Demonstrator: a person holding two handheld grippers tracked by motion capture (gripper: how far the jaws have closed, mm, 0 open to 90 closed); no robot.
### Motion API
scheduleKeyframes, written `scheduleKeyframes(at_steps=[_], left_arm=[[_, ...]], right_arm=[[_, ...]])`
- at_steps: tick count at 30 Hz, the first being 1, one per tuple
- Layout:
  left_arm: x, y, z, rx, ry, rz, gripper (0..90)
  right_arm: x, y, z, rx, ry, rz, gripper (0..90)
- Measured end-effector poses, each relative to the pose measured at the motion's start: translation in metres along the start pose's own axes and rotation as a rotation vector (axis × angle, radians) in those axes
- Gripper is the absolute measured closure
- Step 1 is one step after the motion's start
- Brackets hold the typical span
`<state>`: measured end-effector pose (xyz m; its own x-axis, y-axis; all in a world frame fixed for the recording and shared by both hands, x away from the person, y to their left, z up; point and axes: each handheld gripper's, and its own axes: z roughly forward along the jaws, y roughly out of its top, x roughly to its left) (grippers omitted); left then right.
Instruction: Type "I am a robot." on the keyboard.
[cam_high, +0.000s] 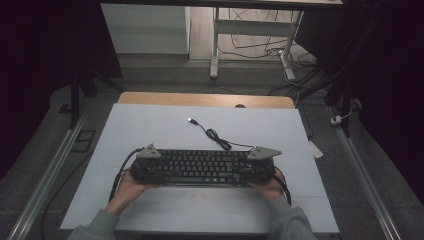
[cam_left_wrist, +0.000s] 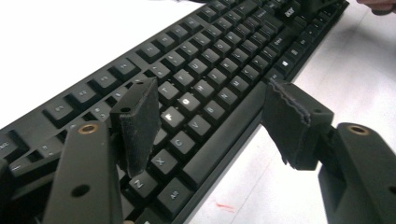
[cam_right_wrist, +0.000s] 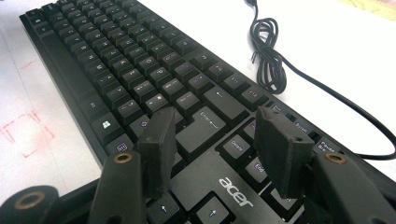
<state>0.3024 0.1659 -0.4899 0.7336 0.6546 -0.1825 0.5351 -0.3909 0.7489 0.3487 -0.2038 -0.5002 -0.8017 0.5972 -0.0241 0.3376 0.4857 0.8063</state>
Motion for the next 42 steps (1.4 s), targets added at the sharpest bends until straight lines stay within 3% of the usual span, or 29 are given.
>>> scheduleKeyframes(at_steps=[15, 29, 42], left_arm=[[-0.014, 0.001, 0.017, 0.048, -0.031, 0.047, 43.3], [-0.011, -0.005, 0.032, 0.102, -0.04, 0.053, 88.4], [-0.013, -0.006, 0.041, 0.134, -0.024, 0.072, 89.0]], right_arm=[[0.0, 0.0, 0.001, 0.004, -0.001, 0.0, 48.8], [0.0, 0.0, 0.002, 0.004, 0.002, -0.003, 48.8], [0.0, 0.0, 0.002, 0.005, 0.001, -0.004, 48.6]])
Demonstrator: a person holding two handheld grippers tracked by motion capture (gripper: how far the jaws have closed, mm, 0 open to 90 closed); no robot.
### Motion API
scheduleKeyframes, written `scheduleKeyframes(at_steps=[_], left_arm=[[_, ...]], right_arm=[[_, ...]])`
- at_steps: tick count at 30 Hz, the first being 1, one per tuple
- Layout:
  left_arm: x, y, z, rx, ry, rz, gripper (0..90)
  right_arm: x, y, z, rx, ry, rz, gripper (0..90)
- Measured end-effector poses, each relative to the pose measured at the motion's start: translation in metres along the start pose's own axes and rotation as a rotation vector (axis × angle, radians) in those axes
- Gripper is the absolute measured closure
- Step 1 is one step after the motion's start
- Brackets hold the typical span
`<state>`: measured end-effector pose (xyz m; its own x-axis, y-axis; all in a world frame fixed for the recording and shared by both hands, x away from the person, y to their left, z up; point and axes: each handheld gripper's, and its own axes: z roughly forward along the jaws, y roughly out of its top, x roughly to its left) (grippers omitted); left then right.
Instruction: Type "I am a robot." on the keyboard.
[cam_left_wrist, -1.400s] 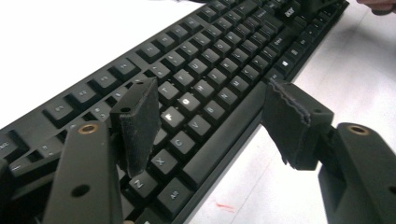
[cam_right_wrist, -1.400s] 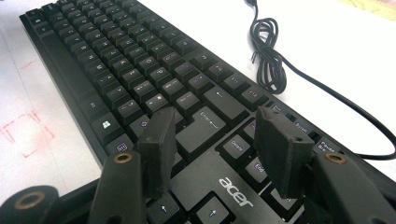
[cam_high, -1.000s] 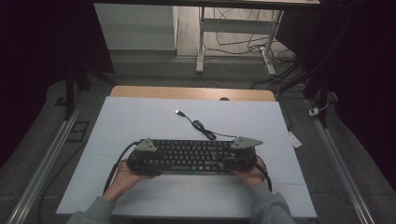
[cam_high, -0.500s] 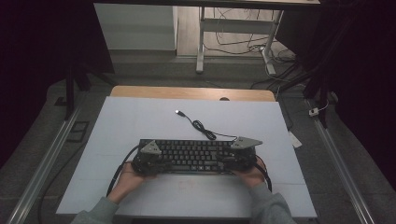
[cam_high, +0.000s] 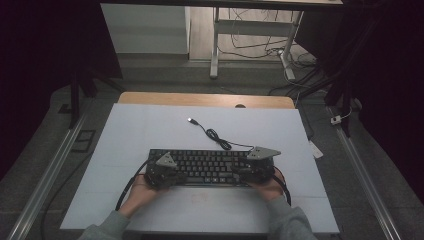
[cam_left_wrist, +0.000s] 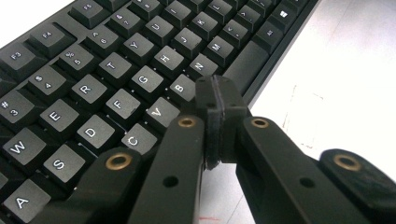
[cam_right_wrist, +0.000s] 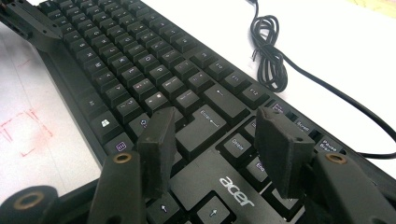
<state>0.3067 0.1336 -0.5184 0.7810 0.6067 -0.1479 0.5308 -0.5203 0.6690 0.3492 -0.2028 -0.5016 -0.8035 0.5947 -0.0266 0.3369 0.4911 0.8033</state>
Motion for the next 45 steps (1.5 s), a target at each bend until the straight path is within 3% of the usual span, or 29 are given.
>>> scheduleKeyframes(at_steps=[14, 20, 32, 34, 37, 39, 45], left_arm=[[0.0, 0.0, 0.003, 0.008, 0.0, 0.004, 89.0], [-0.002, 0.0, 0.004, 0.015, 0.021, 0.019, 89.0], [0.005, 0.0, -0.025, -0.111, -0.006, -0.041, 87.9], [0.007, 0.0, -0.027, -0.124, -0.007, -0.049, 84.4], [0.008, -0.001, -0.031, -0.137, 0.012, -0.056, 72.0], [0.009, -0.001, -0.033, -0.134, 0.035, -0.055, 62.6], [0.015, -0.002, -0.041, -0.132, 0.064, -0.089, 46.6]], right_arm=[[0.0, 0.0, 0.0, 0.001, 0.0, 0.001, 48.5], [0.0, 0.0, 0.0, 0.0, 0.0, 0.0, 48.5], [0.0, 0.0, 0.0, -0.001, -0.002, 0.003, 48.5], [0.0, 0.0, 0.0, -0.001, -0.002, 0.0, 48.5], [0.0, 0.0, -0.001, -0.002, -0.002, 0.001, 48.5], [0.0, 0.0, -0.001, -0.001, -0.004, 0.003, 48.5], [-0.001, 0.0, -0.001, -0.001, -0.006, 0.002, 48.5]])
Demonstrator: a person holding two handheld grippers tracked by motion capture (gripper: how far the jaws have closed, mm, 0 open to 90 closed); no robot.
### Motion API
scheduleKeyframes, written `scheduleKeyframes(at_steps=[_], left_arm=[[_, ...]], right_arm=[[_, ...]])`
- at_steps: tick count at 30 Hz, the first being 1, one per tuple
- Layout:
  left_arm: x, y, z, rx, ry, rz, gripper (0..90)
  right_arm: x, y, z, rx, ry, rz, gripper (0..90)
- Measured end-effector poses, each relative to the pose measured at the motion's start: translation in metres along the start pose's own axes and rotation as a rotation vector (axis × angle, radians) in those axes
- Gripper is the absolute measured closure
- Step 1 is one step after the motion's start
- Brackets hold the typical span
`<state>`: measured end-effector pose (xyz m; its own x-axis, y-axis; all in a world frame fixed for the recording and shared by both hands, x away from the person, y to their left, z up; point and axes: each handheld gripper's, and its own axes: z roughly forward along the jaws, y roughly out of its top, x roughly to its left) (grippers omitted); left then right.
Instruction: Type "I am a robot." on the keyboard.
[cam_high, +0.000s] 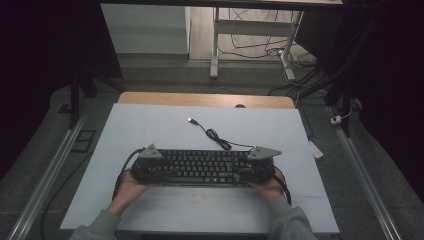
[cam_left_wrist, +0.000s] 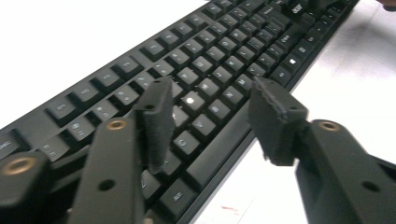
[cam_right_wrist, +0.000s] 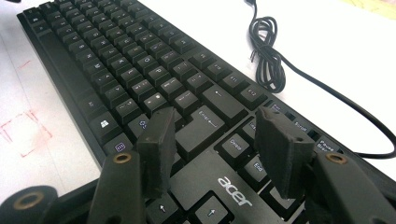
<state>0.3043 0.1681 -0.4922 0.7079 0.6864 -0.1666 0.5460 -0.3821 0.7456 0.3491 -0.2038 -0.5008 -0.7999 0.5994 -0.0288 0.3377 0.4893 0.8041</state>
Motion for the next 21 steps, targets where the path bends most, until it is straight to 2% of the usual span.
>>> scheduleKeyframes(at_steps=[7, 15, 21], left_arm=[[0.011, -0.002, -0.005, 0.017, 0.042, -0.045, 34.1], [0.019, -0.002, -0.008, 0.026, 0.064, -0.073, 28.7], [0.023, 0.006, -0.01, 0.026, 0.08, -0.073, 26.6]], right_arm=[[0.0, 0.0, 0.0, -0.001, 0.001, 0.001, 48.4], [0.0, 0.0, 0.0, 0.0, 0.0, 0.001, 48.4], [0.0, 0.0, 0.0, -0.003, 0.002, 0.003, 48.4]])
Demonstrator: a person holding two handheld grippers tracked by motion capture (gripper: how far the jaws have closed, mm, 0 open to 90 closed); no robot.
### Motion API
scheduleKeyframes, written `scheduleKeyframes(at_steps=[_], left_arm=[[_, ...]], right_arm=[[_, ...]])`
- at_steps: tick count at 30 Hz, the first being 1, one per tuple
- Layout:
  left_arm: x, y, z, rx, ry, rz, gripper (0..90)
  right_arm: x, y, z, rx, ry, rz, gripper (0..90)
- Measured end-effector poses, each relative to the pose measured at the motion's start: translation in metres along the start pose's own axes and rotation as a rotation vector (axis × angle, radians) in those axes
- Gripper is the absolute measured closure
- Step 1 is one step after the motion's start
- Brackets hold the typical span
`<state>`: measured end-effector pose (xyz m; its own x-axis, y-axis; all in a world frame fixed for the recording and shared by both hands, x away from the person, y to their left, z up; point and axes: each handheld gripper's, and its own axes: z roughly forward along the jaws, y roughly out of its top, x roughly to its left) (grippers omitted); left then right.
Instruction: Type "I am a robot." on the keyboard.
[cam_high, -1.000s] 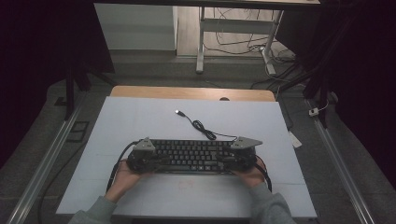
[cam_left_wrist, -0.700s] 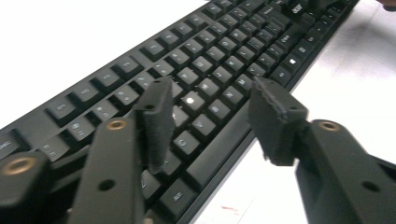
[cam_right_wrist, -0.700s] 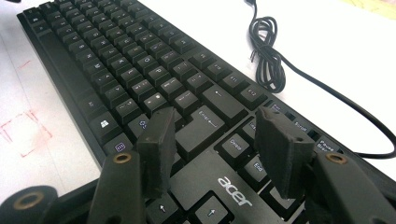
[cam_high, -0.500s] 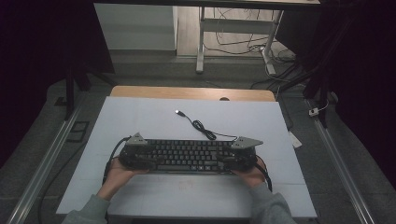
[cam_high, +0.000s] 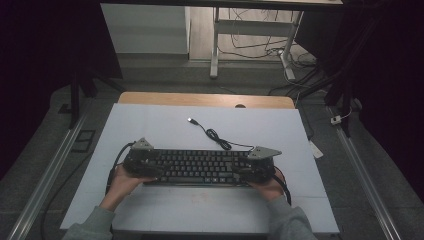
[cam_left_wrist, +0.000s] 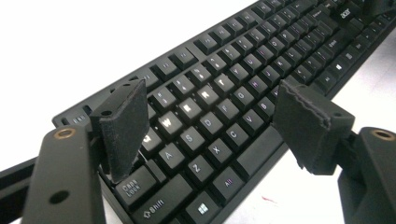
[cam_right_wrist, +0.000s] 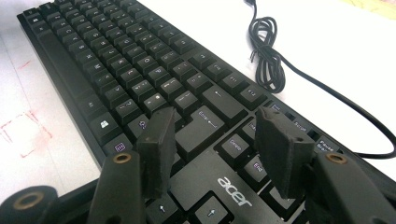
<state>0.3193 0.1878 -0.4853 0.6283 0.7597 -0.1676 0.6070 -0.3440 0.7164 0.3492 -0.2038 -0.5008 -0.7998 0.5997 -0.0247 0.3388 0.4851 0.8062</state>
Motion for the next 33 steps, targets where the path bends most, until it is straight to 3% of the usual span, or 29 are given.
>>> scheduleKeyframes(at_steps=[4, 9, 21, 27, 33], left_arm=[[0.001, 0.008, -0.004, -0.016, 0.0, -0.001, 26.5], [0.001, 0.019, -0.002, -0.001, -0.003, 0.021, 27.0], [0.011, 0.032, 0.008, 0.024, -0.004, 0.045, 37.0], [0.012, 0.033, 0.017, 0.033, -0.023, 0.072, 48.1], [0.007, 0.031, 0.027, 0.087, -0.037, 0.13, 65.7]], right_arm=[[0.0, 0.0, -0.001, 0.0, 0.001, 0.004, 48.4], [0.001, 0.0, -0.002, -0.011, 0.003, 0.006, 48.3], [0.0, 0.0, -0.004, -0.013, -0.007, 0.011, 48.3], [-0.001, 0.0, -0.003, -0.015, 0.001, 0.01, 48.3], [0.0, 0.0, -0.002, -0.009, 0.005, 0.005, 48.3]])
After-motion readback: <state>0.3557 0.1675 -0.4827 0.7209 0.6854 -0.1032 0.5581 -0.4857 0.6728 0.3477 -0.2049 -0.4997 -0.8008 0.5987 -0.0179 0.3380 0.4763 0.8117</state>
